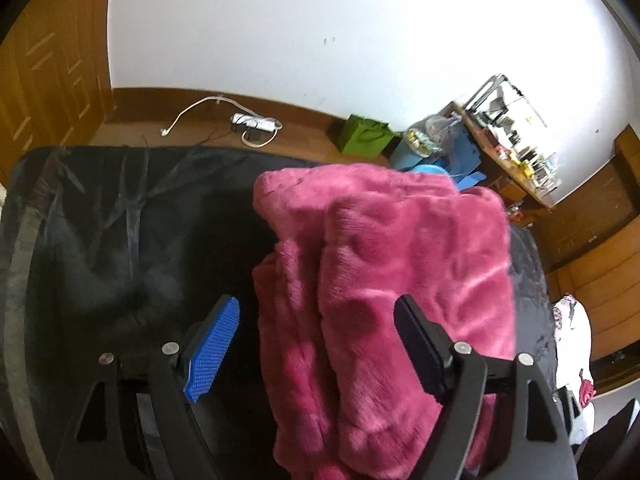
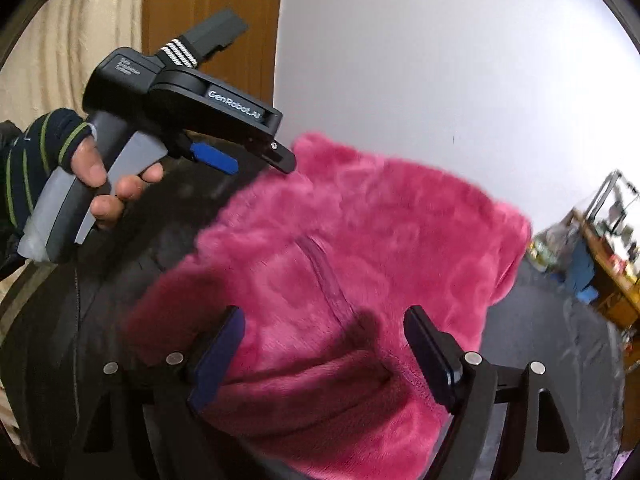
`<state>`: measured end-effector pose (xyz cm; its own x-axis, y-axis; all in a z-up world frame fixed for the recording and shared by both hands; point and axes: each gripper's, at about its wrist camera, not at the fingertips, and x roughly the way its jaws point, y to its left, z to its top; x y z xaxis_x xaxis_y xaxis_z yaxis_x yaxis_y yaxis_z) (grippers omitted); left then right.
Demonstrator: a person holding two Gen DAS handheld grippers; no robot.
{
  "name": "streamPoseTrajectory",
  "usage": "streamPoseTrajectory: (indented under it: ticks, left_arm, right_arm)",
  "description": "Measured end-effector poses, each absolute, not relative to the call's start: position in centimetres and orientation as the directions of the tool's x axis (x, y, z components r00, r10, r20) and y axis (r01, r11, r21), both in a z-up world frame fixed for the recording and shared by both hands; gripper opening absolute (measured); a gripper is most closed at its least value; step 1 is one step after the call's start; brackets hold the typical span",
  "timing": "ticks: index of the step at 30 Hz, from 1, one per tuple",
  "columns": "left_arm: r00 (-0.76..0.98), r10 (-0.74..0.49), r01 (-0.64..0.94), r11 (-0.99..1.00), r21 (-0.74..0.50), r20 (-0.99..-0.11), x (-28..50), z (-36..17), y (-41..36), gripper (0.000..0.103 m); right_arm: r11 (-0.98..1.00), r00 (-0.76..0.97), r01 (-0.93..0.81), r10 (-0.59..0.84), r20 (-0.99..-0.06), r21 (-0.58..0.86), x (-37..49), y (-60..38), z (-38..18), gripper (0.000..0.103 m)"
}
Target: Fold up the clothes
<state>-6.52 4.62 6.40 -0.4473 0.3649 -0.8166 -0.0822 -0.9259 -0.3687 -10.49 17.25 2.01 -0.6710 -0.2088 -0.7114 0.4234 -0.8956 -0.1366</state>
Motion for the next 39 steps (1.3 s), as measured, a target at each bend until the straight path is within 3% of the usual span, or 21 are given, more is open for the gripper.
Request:
streamPoseTrajectory:
  ticks: [7, 10, 16, 22, 27, 33, 39]
  left_arm:
    - [-0.373, 0.359, -0.145, -0.933, -0.328, -0.856, -5.1, 4.8, 7.5, 0.083]
    - [-0.34, 0.339, -0.137, -0.941, -0.31, -0.877, -4.9, 2.8, 7.9, 0.084]
    - [-0.331, 0.347, -0.105, -0.938, -0.332, -0.877, -5.4, 1.0, 6.9, 0.091]
    - [-0.347, 0.363, -0.097, -0.931, -0.352, -0.865, -5.1, 2.0, 5.7, 0.091]
    - [-0.378, 0.424, -0.065, -0.899, -0.434, -0.823, -5.5, 2.8, 4.1, 0.092]
    - [-0.353, 0.483, -0.058, -0.866, -0.496, -0.801, -7.2, 1.6, 4.3, 0.092]
    - [-0.317, 0.515, -0.05, -0.848, -0.528, -0.797, -8.8, -0.8, 4.9, 0.094]
  right_arm:
    - [-0.856, -0.626, 0.478, -0.172, -0.761, -0.2, -10.4, 15.4, -1.5, 0.084]
    - [-0.849, -0.616, 0.481, -0.152, -0.773, -0.216, -11.1, 15.3, -2.5, 0.089]
    - [-0.848, -0.596, 0.495, -0.173, -0.784, -0.189, -11.5, 15.9, -2.5, 0.09]
    - [-0.905, -0.575, 0.425, -0.289, -0.765, 0.023, -11.8, 20.6, 1.6, 0.09]
    - [-0.94, -0.584, 0.249, -0.338, -0.738, 0.234, -13.9, 27.7, 3.2, 0.09]
    - [-0.852, -0.517, 0.078, -0.478, -0.71, 0.518, -17.4, 34.3, 0.2, 0.091]
    - [-0.757, -0.442, 0.012, -0.591, -0.676, 0.654, -20.3, 36.0, -3.7, 0.095]
